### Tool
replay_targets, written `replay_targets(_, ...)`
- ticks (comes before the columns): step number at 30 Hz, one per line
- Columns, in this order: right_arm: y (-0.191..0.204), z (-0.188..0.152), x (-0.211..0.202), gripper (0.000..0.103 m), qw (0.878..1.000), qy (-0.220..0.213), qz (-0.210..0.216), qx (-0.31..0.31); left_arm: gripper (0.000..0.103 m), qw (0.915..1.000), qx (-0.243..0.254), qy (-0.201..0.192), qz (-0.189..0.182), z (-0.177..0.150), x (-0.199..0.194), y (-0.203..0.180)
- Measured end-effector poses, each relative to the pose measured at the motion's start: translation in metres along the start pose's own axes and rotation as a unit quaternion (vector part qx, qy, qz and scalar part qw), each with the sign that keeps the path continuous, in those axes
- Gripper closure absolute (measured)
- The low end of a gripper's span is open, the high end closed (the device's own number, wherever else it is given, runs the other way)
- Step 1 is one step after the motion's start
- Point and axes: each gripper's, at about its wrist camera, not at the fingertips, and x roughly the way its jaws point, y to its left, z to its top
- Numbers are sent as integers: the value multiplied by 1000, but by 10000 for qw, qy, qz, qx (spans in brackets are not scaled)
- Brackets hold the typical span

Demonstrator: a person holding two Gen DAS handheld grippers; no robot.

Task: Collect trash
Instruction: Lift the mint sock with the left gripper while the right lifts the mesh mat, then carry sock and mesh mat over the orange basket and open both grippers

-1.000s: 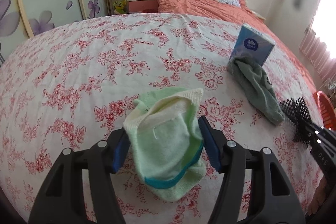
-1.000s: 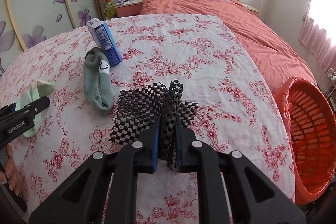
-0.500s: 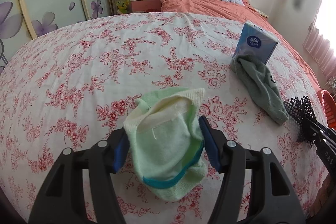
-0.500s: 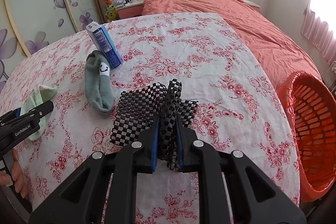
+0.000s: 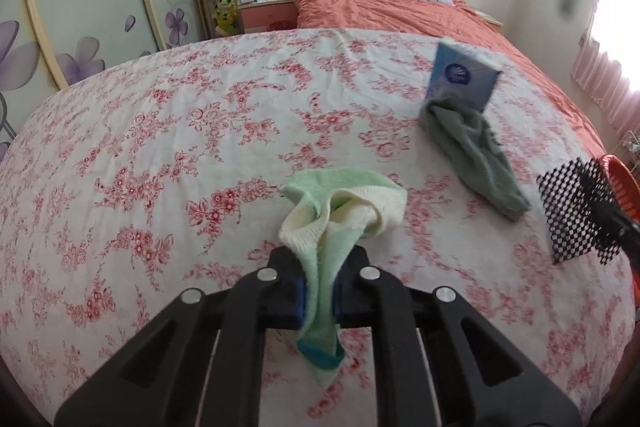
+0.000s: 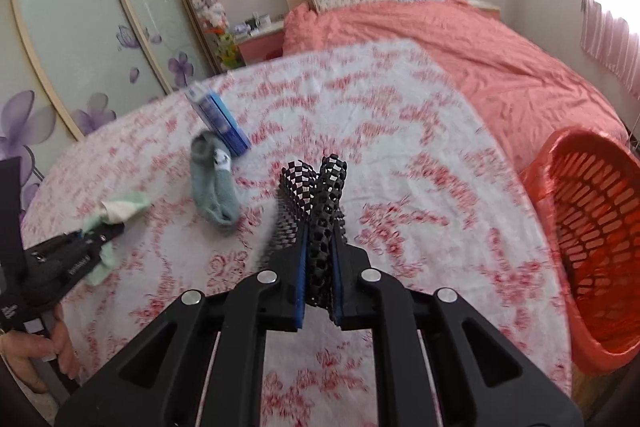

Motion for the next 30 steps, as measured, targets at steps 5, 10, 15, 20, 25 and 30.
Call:
replay_targets(5, -6, 5, -32, 93, 9995, -318, -8, 58, 93, 9996, -17, -138, -226, 0, -26, -14)
replay_targets(10, -20, 8, -56, 93, 9980, -588, -88, 204, 93, 9980, 157, -349, -501, 4, -58, -45)
replay_targets(15, -37, 9, -79, 93, 9958, -841, -227, 296, 93, 9953, 327, -480, -779, 8, -79, -79)
replay_targets(20, -60, 6, -101, 93, 9926, -1064, -389, 435, 93, 9909, 572, -602, -1062, 10, -96, -120)
replay_targets(25, -93, 3, -122, 93, 9881, -1249, -606, 656, 93, 9835, 833, -709, -1439, 12, -108, -167)
replay_targets(30, -134, 1, -139, 93, 9814, -1408, -840, 1002, 92, 9727, 1116, -679, -1917, 10, -113, -225)
